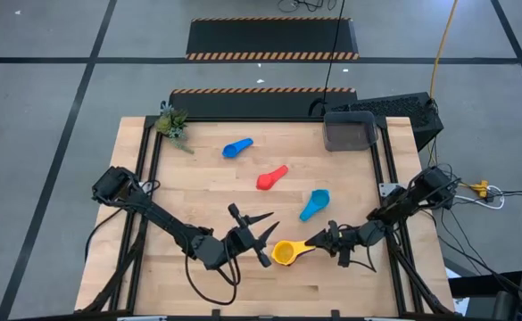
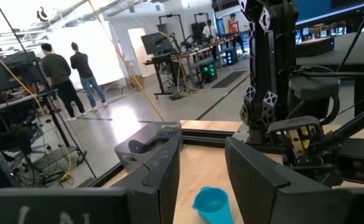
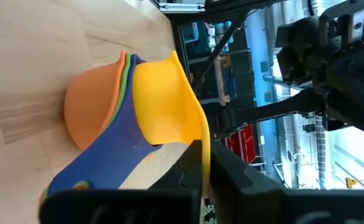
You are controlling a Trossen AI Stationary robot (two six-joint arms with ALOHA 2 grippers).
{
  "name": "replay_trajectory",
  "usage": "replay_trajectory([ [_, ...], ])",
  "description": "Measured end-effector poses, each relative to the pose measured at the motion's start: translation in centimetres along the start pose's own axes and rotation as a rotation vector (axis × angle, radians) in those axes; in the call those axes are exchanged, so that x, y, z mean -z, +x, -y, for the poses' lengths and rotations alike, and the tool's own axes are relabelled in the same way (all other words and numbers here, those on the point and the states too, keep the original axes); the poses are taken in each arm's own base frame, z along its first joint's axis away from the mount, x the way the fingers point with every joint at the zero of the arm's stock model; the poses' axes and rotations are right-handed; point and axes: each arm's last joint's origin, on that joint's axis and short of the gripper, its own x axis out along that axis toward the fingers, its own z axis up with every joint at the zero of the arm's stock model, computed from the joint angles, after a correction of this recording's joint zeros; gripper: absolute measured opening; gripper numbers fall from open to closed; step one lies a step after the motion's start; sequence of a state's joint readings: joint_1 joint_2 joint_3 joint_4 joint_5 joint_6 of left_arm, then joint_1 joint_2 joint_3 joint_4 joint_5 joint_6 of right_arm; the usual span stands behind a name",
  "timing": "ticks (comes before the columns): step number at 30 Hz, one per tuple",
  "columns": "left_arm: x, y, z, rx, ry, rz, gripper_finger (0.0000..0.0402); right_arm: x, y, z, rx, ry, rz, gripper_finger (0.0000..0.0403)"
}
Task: Nest measuring cups in basket
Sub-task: Stack the yellow measuring cup on top of the dark blue measuring cup
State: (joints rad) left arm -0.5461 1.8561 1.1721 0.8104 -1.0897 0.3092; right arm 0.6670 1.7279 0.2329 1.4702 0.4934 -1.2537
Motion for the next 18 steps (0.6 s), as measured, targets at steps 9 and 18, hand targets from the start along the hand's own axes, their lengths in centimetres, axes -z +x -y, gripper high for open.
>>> replay_trajectory([
  [9, 0.0, 0.0, 0.0, 0.000, -0.001, 0.000, 0.0131, 0.7, 0.0, -0.2, -0.058, 0.097, 0.061, 0.0065],
  [18, 0.0, 0.0, 0.0, 0.000, -0.001, 0.000, 0.0131, 1.6, -0.1, -0.3, -0.085, 0.169, 0.056, 0.0135],
])
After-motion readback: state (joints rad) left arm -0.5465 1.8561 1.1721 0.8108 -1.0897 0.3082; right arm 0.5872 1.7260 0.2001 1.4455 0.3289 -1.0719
